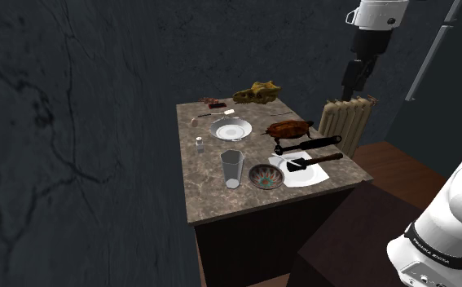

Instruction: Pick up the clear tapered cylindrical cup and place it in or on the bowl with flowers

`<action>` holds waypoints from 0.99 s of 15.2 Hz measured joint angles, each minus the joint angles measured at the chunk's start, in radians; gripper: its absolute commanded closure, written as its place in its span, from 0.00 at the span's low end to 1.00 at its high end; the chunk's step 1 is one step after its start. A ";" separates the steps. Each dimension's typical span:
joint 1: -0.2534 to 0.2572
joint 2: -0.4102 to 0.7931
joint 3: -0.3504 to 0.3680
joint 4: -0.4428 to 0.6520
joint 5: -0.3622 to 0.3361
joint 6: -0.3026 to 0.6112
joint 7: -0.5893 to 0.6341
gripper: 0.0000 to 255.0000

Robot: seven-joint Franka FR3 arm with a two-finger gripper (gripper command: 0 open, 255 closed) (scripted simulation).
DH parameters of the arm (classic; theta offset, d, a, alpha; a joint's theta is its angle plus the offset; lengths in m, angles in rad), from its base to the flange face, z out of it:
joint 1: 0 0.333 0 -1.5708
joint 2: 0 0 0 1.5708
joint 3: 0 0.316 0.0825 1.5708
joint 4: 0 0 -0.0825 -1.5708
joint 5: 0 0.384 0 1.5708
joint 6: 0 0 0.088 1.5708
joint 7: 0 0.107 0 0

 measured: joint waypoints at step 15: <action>0.003 0.368 0.171 0.022 0.014 0.336 0.223 0.00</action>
